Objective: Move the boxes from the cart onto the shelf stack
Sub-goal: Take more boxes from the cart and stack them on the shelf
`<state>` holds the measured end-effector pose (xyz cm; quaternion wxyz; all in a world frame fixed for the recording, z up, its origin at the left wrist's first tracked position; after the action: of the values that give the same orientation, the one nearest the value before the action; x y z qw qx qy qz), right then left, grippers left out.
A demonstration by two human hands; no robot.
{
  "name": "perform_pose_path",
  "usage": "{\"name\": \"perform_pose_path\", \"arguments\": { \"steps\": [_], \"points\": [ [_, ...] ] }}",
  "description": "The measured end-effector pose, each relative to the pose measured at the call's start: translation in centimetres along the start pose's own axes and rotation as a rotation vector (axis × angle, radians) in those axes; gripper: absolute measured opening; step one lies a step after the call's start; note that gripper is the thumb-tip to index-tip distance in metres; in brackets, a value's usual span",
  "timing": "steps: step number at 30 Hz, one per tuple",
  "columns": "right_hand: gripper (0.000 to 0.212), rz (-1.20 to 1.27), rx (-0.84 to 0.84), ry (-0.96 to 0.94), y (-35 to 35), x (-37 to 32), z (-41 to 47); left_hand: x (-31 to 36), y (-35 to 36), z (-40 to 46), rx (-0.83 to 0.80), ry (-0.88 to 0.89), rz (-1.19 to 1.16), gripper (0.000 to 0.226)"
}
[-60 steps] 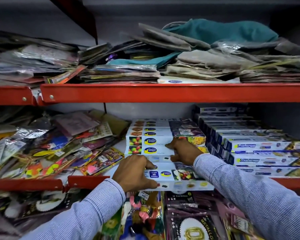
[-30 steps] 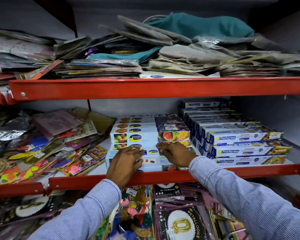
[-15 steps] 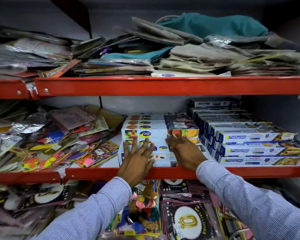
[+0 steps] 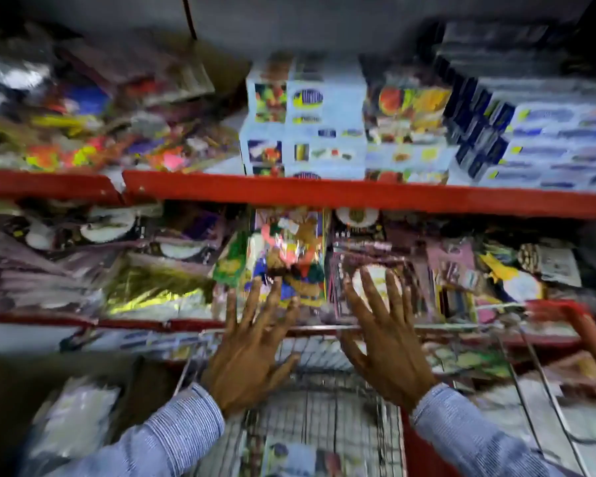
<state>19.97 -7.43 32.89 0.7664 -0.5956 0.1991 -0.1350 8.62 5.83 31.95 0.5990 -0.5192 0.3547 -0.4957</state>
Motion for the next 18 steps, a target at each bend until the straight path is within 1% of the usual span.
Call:
{"name": "perform_pose_path", "arguments": {
  "steps": [3,5,6,9,11,12,13,14,16,18],
  "points": [
    [0.069,0.058,-0.108,0.043,5.7,0.4,-3.1,-0.4,6.0,-3.6,-0.162,-0.027,-0.018,0.069],
    [0.07,0.13,-0.22,0.074,10.7,0.6,-5.5,-0.9,10.7,-6.5,-0.28,-0.058,-0.032,0.065],
    [0.07,0.148,-0.264,0.081,12.5,0.6,-6.4,-1.3,12.2,-7.5,-0.328,-0.068,-0.034,0.066],
    [0.069,0.211,-0.466,0.073,21.2,0.4,-9.9,-1.7,18.4,-10.6,-0.461,-0.081,0.009,0.065],
    [0.07,0.241,-0.584,0.06,25.8,-0.2,-11.5,-1.7,20.8,-12.0,-0.496,-0.082,0.028,0.064],
    [0.081,0.288,-0.698,0.058,28.5,-0.8,-12.5,-1.8,22.2,-12.8,-0.53,-0.086,0.03,0.062],
    [0.089,0.295,-0.772,0.037,30.9,-1.3,-13.4,-1.9,23.2,-13.2,-0.553,-0.09,0.03,0.058],
    [0.066,0.293,-0.872,0.028,33.3,-1.7,-14.4,-2.1,24.1,-13.8,-0.576,-0.1,0.011,0.052],
    [0.071,0.292,-0.989,-0.012,37.1,-2.4,-15.6,-2.2,25.0,-14.1,-0.612,-0.118,-0.058,0.044],
    [0.075,0.284,-1.066,-0.042,40.0,-2.8,-16.6,-2.0,25.4,-14.0,-0.581,-0.099,-0.108,0.04]
  ]
}}
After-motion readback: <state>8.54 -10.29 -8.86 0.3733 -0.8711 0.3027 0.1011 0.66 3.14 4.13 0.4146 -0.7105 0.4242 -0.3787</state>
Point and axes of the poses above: each hand's wrist, its own z-axis towards the middle knuckle, its own y-axis out of the palm, x = y × z, the point moved 9 cm from there along z, towards the middle knuckle, and after that the axes turned 9 degrees about -y, right-handed, at the moved point
